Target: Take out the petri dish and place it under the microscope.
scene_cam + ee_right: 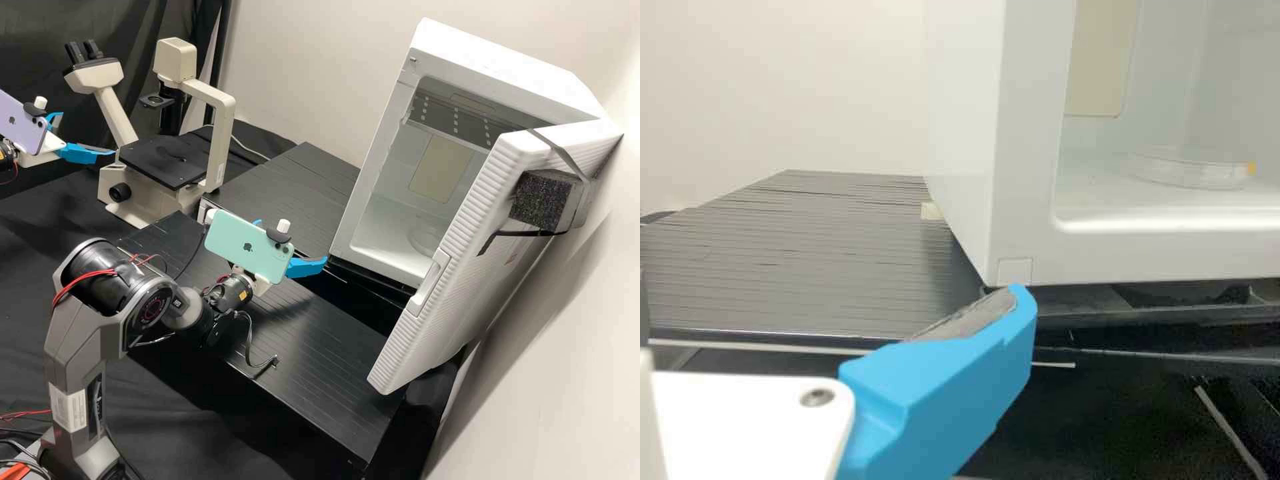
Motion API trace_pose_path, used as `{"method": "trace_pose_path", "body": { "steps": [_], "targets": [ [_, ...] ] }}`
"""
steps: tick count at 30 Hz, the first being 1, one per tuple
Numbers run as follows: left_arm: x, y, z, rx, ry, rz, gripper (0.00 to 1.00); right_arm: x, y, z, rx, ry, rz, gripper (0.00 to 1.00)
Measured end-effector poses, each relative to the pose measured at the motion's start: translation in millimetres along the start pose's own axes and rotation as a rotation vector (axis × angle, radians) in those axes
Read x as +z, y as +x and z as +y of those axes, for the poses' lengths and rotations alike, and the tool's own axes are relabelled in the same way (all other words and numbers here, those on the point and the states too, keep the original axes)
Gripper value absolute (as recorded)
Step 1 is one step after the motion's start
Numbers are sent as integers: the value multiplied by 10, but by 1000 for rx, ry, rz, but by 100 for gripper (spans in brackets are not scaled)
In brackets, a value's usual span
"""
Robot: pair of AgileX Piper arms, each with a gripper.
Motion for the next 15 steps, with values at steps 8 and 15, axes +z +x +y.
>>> {"method": "trace_pose_path", "body": {
  "steps": [8,15],
  "targets": [
    [0,0,0,0,0,0,100,0,0,0,0,0,0,100],
    [0,0,0,0,0,0,100,184,-119,90,36,-18,-14,100]
  ]
}}
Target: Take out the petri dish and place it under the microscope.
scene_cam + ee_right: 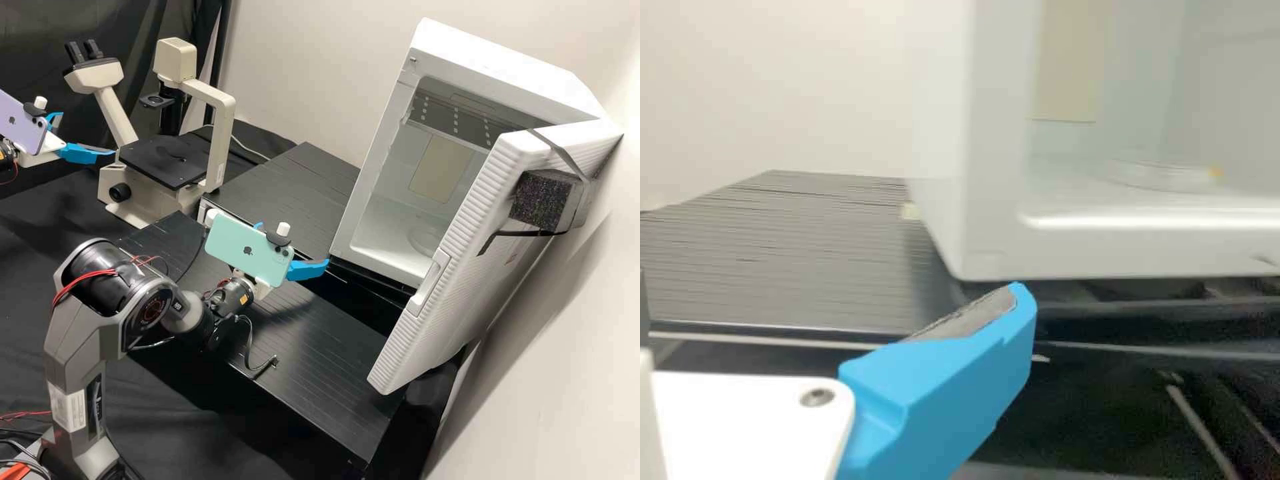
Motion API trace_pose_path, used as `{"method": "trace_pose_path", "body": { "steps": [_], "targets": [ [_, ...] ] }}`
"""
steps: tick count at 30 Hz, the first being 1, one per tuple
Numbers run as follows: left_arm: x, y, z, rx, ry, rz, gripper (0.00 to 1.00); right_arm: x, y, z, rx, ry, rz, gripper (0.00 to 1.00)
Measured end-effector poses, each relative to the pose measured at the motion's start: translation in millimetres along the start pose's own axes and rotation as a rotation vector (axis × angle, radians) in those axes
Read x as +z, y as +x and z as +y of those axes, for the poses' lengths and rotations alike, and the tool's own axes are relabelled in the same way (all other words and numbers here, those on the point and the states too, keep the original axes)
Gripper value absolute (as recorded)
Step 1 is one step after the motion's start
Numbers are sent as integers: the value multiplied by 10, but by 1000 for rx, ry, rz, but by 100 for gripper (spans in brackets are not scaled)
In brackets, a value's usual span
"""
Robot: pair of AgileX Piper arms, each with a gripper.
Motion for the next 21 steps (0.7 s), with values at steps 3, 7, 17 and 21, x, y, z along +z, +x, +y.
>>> {"method": "trace_pose_path", "body": {
  "steps": [3,7,17,21],
  "targets": [
    [0,0,0,0,0,0,100,150,-70,118,46,18,-34,100],
    [0,0,0,0,0,0,100,300,-111,298,117,27,-66,100],
    [0,0,0,0,0,0,100,480,187,834,281,-3,-72,100],
    [0,0,0,0,0,0,100,518,423,1010,287,-17,-68,100]
  ]
}}
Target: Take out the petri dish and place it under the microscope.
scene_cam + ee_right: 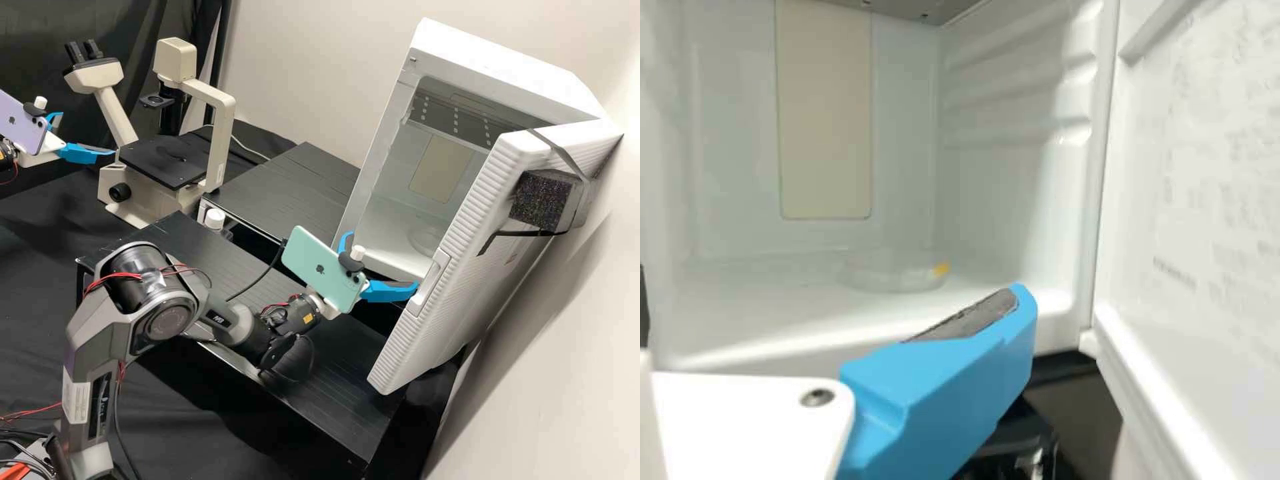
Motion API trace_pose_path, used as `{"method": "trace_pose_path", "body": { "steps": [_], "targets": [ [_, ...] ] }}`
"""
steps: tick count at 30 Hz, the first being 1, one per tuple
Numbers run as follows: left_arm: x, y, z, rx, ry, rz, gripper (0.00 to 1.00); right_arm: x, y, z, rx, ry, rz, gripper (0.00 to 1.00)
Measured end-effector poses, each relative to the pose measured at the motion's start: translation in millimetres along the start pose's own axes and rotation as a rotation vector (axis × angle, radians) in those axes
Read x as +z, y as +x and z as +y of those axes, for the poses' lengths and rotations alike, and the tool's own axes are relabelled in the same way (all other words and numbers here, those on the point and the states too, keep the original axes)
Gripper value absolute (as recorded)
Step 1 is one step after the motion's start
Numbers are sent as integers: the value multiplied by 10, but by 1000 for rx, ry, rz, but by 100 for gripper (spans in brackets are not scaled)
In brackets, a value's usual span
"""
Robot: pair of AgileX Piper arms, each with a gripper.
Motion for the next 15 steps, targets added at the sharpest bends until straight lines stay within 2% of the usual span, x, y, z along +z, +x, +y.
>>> {"method": "trace_pose_path", "body": {
  "steps": [4,9,12,15],
  "targets": [
    [0,0,0,0,0,0,100,19,269,62,-14,9,6,100],
    [0,0,0,0,0,0,100,34,623,95,-52,73,22,100],
    [0,0,0,0,0,0,100,54,852,93,-90,73,20,100],
    [0,0,0,0,0,0,100,100,1025,90,-116,58,-14,100]
  ]
}}
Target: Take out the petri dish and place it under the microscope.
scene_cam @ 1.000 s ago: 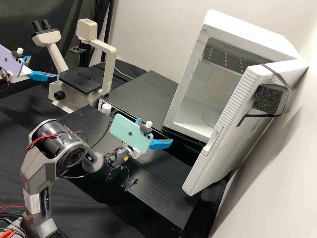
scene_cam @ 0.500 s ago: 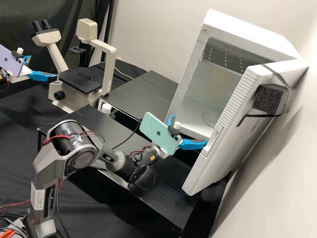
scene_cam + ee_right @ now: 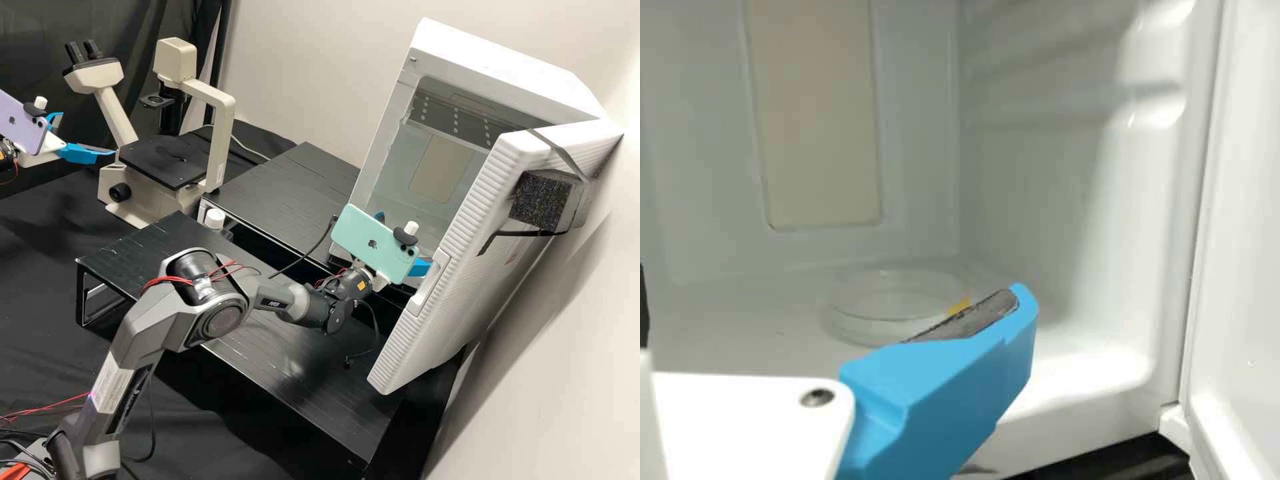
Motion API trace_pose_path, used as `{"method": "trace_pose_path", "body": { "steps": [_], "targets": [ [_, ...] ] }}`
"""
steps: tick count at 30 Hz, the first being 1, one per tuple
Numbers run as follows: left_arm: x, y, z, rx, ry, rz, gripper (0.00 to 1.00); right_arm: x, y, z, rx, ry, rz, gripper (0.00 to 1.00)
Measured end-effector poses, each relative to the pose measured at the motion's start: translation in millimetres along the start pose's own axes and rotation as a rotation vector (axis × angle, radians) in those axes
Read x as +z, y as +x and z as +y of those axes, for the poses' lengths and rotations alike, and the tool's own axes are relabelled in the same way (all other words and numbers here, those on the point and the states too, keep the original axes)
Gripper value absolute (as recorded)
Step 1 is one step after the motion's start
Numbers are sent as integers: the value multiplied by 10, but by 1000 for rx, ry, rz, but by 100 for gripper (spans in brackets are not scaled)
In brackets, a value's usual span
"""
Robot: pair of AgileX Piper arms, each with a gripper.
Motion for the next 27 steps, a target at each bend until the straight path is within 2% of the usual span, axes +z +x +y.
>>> {"method": "trace_pose_path", "body": {
  "steps": [5,11,15,17,21,27],
  "targets": [
    [0,0,0,0,0,0,100,77,209,31,-20,-20,-63,100],
    [0,0,0,0,0,0,100,63,386,73,-45,-43,-58,100],
    [0,0,0,0,0,0,100,53,468,77,-72,-39,-50,100],
    [0,0,0,0,0,0,100,50,498,77,-85,-56,-49,100],
    [0,0,0,0,0,0,100,57,549,55,-104,-91,-71,100],
    [0,0,0,0,0,0,100,97,612,-7,-119,-100,-108,100]
  ]
}}
